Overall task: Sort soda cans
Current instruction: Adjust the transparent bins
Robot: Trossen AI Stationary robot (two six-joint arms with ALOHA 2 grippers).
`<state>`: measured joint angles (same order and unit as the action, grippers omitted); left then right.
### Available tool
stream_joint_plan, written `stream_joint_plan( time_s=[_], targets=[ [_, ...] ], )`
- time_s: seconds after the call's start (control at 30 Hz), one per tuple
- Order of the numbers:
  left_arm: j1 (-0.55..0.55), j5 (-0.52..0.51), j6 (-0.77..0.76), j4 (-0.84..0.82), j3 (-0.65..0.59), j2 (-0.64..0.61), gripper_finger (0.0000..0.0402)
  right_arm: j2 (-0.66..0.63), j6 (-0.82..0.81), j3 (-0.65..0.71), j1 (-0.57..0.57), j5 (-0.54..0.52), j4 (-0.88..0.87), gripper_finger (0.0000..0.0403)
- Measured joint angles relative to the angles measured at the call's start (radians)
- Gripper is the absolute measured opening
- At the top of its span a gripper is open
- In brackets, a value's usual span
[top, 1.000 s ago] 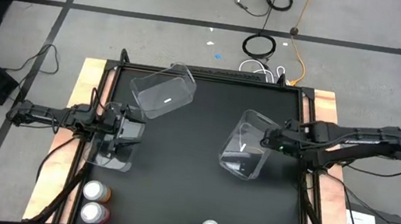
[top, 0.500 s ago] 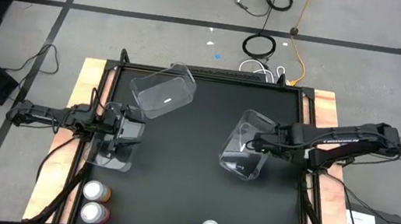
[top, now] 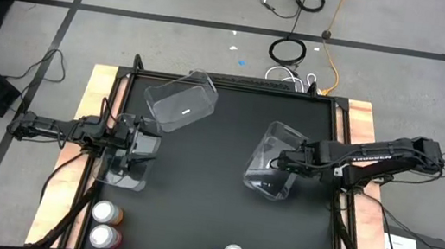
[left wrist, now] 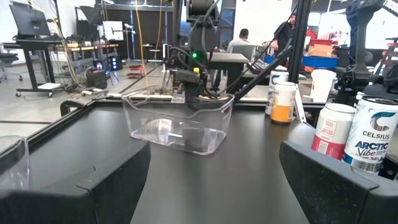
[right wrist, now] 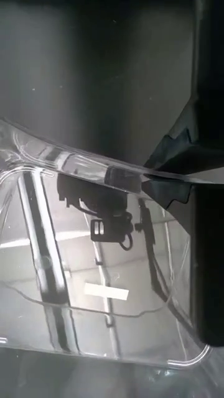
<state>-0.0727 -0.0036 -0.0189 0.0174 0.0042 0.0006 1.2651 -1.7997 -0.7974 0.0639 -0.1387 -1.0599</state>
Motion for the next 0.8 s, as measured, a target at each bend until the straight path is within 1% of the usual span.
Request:
stream_joint_plan(
  time_s=[0.23, 0.4, 0.53, 0.8],
  targets=[
    [0.000, 0.000, 0.000, 0.000, 0.000, 0.000, 0.0367, -0.028, 0.148, 0.004, -0.024, 0.004, 0.003, 0.0002],
    [0.000, 0.000, 0.000, 0.000, 0.000, 0.000, 0.0367, -0.030, 0.260, 0.000, -0.051, 0.040, 0.038, 0.0001],
    [0.000, 0.000, 0.000, 0.000, 0.000, 0.000, 0.0367, -0.027, 0.269, -0.030, -0.064, 0.014, 0.045, 0.0000],
    [0.000, 0.000, 0.000, 0.000, 0.000, 0.000, 0.0367, -0.027, 0.305, -0.045, -0.104, 0.015, 0.026, 0.0000]
  ],
)
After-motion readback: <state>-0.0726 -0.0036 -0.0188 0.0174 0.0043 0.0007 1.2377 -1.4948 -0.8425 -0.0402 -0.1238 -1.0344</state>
